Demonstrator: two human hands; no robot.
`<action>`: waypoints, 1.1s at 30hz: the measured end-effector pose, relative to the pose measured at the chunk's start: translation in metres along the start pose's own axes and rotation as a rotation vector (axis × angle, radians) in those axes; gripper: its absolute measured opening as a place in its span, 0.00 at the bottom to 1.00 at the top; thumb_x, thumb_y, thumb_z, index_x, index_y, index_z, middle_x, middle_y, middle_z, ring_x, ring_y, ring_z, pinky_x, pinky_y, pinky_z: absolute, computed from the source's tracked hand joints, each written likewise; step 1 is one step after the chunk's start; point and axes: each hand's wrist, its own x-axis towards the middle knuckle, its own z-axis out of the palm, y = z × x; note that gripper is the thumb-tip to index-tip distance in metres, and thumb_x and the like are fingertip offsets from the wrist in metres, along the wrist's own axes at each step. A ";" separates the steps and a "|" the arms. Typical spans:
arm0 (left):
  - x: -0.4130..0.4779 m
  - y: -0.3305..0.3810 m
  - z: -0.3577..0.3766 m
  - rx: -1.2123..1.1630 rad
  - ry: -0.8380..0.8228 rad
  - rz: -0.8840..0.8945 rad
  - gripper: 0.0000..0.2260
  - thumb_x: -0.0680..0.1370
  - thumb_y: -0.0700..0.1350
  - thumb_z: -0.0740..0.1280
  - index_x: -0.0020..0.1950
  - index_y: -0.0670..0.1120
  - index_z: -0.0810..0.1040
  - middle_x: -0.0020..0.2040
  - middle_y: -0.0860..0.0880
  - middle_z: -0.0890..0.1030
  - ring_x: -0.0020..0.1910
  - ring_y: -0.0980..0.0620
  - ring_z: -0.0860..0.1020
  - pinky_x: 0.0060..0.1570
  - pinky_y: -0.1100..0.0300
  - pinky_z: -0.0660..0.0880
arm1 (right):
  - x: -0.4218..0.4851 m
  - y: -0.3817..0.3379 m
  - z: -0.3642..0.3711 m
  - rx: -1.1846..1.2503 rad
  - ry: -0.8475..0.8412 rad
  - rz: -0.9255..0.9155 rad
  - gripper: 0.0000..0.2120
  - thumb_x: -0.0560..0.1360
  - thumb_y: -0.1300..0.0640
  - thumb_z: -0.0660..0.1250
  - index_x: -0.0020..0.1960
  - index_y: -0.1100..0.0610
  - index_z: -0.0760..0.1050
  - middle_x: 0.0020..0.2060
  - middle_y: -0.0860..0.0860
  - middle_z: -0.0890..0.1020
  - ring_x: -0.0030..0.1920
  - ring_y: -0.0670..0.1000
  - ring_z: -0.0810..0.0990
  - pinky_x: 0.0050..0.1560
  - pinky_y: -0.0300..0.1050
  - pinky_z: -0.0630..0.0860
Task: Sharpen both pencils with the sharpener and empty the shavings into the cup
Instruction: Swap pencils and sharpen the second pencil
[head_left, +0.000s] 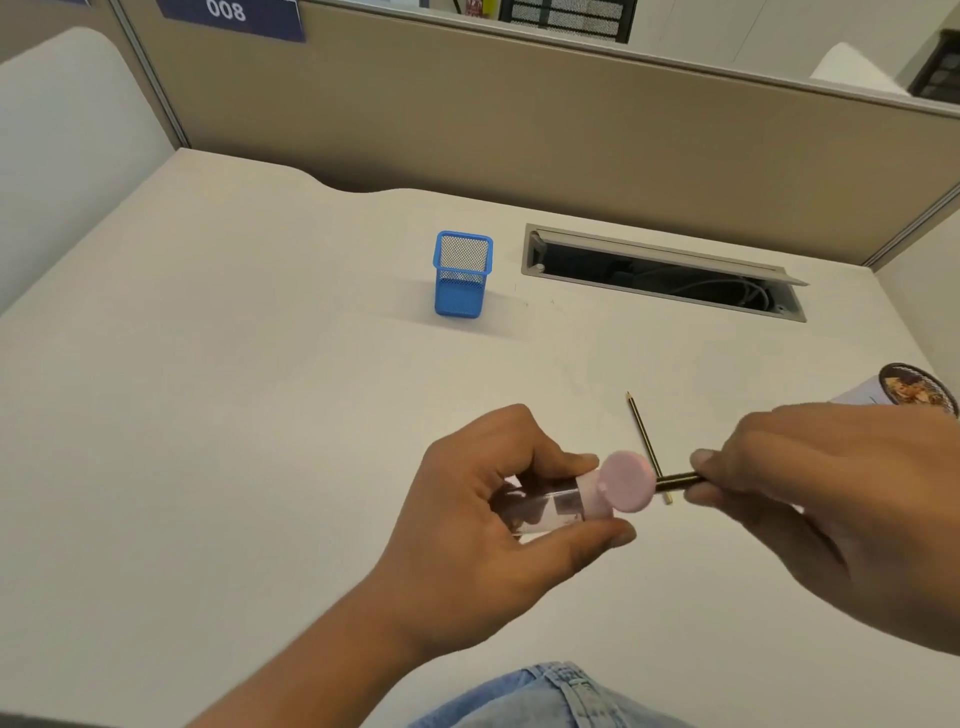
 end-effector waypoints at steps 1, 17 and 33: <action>0.001 -0.002 -0.001 0.088 -0.016 0.081 0.12 0.65 0.47 0.81 0.41 0.53 0.79 0.37 0.56 0.79 0.34 0.56 0.77 0.33 0.67 0.72 | 0.002 -0.005 0.001 0.078 -0.061 0.145 0.12 0.78 0.42 0.60 0.41 0.47 0.72 0.27 0.40 0.77 0.24 0.45 0.73 0.23 0.43 0.71; 0.003 0.001 0.002 -0.320 -0.076 -0.313 0.12 0.64 0.46 0.82 0.36 0.48 0.79 0.35 0.52 0.82 0.38 0.53 0.80 0.42 0.57 0.78 | 0.009 0.009 -0.011 -0.202 0.072 -0.220 0.10 0.77 0.55 0.69 0.41 0.60 0.82 0.36 0.54 0.84 0.29 0.60 0.78 0.28 0.51 0.75; 0.007 -0.003 0.003 0.144 -0.067 0.093 0.11 0.66 0.47 0.81 0.41 0.50 0.80 0.37 0.55 0.78 0.35 0.56 0.78 0.32 0.69 0.71 | 0.017 0.002 -0.017 0.496 -0.388 0.536 0.13 0.63 0.32 0.67 0.40 0.38 0.75 0.27 0.38 0.81 0.29 0.44 0.77 0.29 0.40 0.73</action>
